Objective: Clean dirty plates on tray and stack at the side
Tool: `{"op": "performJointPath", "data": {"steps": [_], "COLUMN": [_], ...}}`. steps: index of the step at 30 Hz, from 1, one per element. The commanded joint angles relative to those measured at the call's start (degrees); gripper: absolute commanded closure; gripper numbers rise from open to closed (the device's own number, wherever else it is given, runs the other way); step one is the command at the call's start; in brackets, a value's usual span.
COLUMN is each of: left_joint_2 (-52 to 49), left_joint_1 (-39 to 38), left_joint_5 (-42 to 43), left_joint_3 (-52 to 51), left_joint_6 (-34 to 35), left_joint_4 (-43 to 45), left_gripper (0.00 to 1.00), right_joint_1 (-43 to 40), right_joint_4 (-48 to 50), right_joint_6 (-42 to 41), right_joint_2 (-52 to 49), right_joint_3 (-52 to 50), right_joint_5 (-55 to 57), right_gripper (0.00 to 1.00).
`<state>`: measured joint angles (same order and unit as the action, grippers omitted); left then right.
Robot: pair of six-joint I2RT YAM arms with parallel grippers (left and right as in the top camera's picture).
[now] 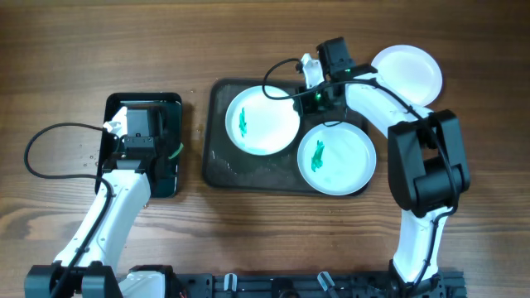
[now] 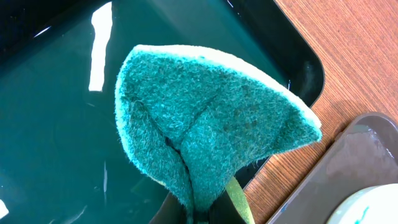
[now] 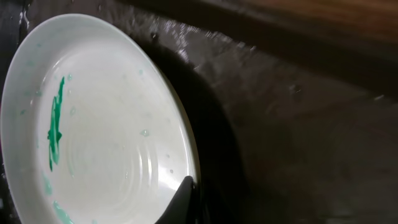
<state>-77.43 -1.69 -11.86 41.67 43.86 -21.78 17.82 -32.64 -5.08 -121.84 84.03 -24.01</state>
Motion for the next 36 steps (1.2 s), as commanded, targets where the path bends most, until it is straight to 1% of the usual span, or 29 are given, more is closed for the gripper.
{"op": "performJointPath", "data": {"steps": [1,2,3,4,9,10,11,12,14,15,18,22,28,30,33,36], "left_joint_2": [-0.4,-0.4,-0.4,-0.4,-0.4,-0.4,-0.4,-0.4,-0.4,-0.4,-0.4,-1.0,-6.8,-10.0,-12.9,-14.5], "left_joint_1": [0.3,0.3,0.3,0.3,0.3,0.3,0.3,0.3,0.3,0.3,0.3,0.6,3.5,4.8,7.1,7.7], "left_joint_5": [0.5,0.5,0.5,0.5,0.6,0.6,0.6,0.6,1.0,0.9,0.6,-7.8,-7.7,-7.3,-4.5,-3.9], "left_joint_3": [-0.1,-0.1,-0.1,-0.1,-0.1,-0.1,-0.1,-0.1,-0.1,-0.1,-0.1,-0.1,-0.1,-0.1,-0.1,-0.1], "left_joint_6": [0.7,0.7,0.7,0.7,0.7,0.7,0.7,0.7,0.7,0.7,0.7,0.7,0.3,0.3,0.3,0.3], "left_joint_4": [0.4,0.4,0.5,0.5,0.4,0.4,0.4,0.4,0.5,0.5,0.6,2.0,6.5,8.2,9.6,11.6], "left_gripper": [0.96,0.96,0.96,0.96,0.96,0.96,0.96,0.96,0.96,0.96,0.96,0.96,0.96,0.96,0.96,0.96], "right_joint_1": [2.0,2.5,3.1,3.7,5.5,5.6,5.7,5.8,6.1,6.2,7.3,9.1,9.7,9.7,9.7,9.7], "right_joint_4": [-0.5,-0.5,-0.7,-0.9,-2.8,-3.6,-4.6,-5.2,-5.8,-5.8,-5.8,-5.5,-5.4,-5.1,-5.2,-5.1], "right_joint_6": [0.3,1.3,1.5,1.7,2.7,2.7,2.0,1.6,-1.1,-2.7,-7.9,-10.5,-18.5,-21.6,-22.1,-22.0], "right_joint_2": [-1.3,-1.3,-1.3,-1.4,-1.5,-1.5,-1.5,-1.5,-1.5,-1.5,-1.5,-1.5,-1.5,-1.5,-1.5,-1.5], "right_joint_3": [0.3,0.3,0.3,0.3,0.3,0.3,0.3,0.3,0.3,0.3,0.3,0.3,0.3,0.3,0.3,0.3], "right_joint_5": [-2.6,-2.4,-1.1,0.3,1.6,1.5,1.5,1.5,1.5,1.5,1.5,1.6,7.9,8.2,7.5,7.5], "right_gripper": [0.75,0.71,0.61,0.59,0.59,0.6,0.65,0.71,0.91,0.96,0.96,0.96,0.96,0.96,0.96,0.96]}}
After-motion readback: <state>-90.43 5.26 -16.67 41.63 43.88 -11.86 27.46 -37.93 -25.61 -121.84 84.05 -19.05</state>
